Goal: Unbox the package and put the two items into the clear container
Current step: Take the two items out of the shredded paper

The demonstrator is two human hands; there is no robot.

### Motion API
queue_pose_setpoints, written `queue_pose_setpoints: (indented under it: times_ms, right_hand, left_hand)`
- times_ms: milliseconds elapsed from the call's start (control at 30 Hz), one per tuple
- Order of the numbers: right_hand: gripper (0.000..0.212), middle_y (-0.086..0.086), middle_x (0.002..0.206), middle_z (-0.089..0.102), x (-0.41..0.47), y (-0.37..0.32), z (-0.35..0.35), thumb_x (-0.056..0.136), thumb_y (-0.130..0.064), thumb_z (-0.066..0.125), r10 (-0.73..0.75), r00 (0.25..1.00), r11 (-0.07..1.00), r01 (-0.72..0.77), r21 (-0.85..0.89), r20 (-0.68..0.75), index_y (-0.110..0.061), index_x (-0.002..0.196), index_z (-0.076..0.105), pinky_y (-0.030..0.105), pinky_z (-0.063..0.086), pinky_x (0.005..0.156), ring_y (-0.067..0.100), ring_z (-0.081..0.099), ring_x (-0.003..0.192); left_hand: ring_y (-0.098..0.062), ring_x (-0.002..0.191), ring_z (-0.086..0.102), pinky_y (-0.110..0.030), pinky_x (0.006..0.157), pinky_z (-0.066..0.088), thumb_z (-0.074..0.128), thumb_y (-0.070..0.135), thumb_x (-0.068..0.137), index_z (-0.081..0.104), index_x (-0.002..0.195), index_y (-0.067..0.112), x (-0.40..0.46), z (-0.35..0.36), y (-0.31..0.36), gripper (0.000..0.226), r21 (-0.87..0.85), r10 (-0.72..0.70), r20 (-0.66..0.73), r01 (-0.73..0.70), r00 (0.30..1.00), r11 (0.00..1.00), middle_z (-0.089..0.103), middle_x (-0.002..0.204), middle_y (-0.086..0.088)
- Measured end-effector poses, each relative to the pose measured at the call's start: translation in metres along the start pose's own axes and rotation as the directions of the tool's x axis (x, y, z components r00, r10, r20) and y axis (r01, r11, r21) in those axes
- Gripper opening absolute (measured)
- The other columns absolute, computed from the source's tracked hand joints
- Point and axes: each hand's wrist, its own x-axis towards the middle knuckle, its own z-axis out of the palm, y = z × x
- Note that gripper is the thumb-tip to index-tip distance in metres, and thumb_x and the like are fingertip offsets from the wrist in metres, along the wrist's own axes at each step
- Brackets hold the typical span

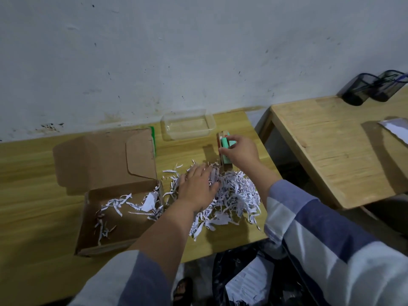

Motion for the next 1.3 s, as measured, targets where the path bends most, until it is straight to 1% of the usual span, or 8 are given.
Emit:
queue_pose_setpoints:
  times_ms: [133,300,400,533,700,900,1167,1300]
  right_hand:
    - [0.042,0.011,0.113,0.069,0.035,-0.005,0.021,0.082,-0.032,0.069,0.005,0.998,0.935,0.015,-0.353,0.057,-0.015,0.120,0.063,0.031,0.049,0.076,0.029,0.066,0.099]
    - [0.025,0.016,0.111,0.067,0.063,-0.007,0.046,0.087,-0.018,0.063,0.015,0.998,0.867,0.017,-0.498,0.060,-0.005,0.107,0.064,0.033,0.049,0.073,0.033,0.065,0.101]
    - [0.030,0.017,0.116,0.066,0.068,-0.006,0.053,0.087,-0.019,0.064,0.005,0.999,0.872,0.020,-0.489,0.050,-0.005,0.113,0.062,0.036,0.051,0.082,0.035,0.063,0.106]
    - [0.033,0.017,0.114,0.066,0.057,-0.001,0.047,0.088,-0.029,0.061,-0.056,0.998,0.919,0.068,-0.388,0.042,-0.011,0.115,0.062,0.037,0.050,0.082,0.035,0.062,0.104]
    - [0.021,0.010,0.114,0.061,0.021,0.037,0.022,0.090,-0.023,0.050,-0.154,0.981,0.874,0.079,-0.479,-0.119,-0.017,0.106,0.063,0.041,0.046,0.085,0.032,0.052,0.108]
    - [0.041,0.011,0.138,0.051,-0.003,0.097,0.016,0.099,-0.036,0.034,-0.066,0.989,0.866,0.121,-0.486,0.130,-0.014,0.124,0.058,0.043,0.039,0.105,0.030,0.042,0.129]
    - [0.043,0.003,0.141,0.050,-0.042,0.096,0.019,0.099,-0.042,0.032,-0.250,0.956,0.902,0.288,-0.321,0.155,-0.022,0.133,0.048,0.045,0.032,0.111,0.022,0.041,0.133]
    - [0.054,0.004,0.156,0.026,-0.063,0.106,0.001,0.094,-0.055,0.035,-0.205,0.960,0.884,0.266,-0.383,0.193,-0.033,0.143,0.031,0.048,0.015,0.119,0.026,0.015,0.146]
  left_hand:
    - [-0.019,0.149,-0.010,-0.057,0.118,-0.001,0.031,0.049,0.098,0.008,0.153,0.018,0.011,0.009,-0.004,0.067,0.129,0.016,0.154,-0.036,0.988,0.991,0.000,0.162,-0.002]
    - [-0.019,0.149,-0.008,-0.055,0.119,0.001,0.029,0.051,0.098,0.007,0.153,0.016,0.014,0.017,-0.010,0.069,0.165,0.023,0.154,-0.049,0.988,0.985,0.002,0.162,-0.002]
    - [-0.018,0.149,-0.006,-0.054,0.118,0.000,0.027,0.054,0.097,0.011,0.153,0.018,0.013,0.017,-0.011,0.069,0.141,0.032,0.126,-0.050,0.992,0.989,0.005,0.162,-0.001]
    - [-0.017,0.149,-0.004,-0.052,0.119,0.001,0.040,0.037,0.096,0.013,0.151,0.015,0.012,0.010,-0.006,0.065,0.147,0.015,0.144,-0.037,0.990,0.988,0.005,0.162,-0.001]
    - [-0.017,0.149,0.001,-0.048,0.118,0.004,0.028,0.061,0.093,0.017,0.151,0.025,0.019,0.010,-0.006,0.069,0.081,0.042,-0.033,-0.040,0.999,0.996,0.003,0.162,0.004]
    - [-0.016,0.149,-0.003,-0.056,0.117,-0.001,0.016,0.062,0.095,0.010,0.153,0.019,0.024,0.012,0.000,0.072,0.106,-0.047,0.112,0.035,0.993,0.994,0.002,0.162,0.005]
    - [-0.014,0.149,0.004,-0.056,0.116,-0.002,0.020,0.055,0.098,0.028,0.149,0.025,-0.003,0.012,0.006,0.059,0.123,0.022,0.019,-0.024,1.000,0.992,0.021,0.159,0.007]
    - [-0.025,0.149,-0.007,-0.058,0.114,-0.008,0.020,0.067,0.092,0.021,0.150,0.032,-0.022,0.010,-0.007,0.068,0.133,-0.045,-0.088,0.056,0.995,0.990,0.007,0.162,0.004]
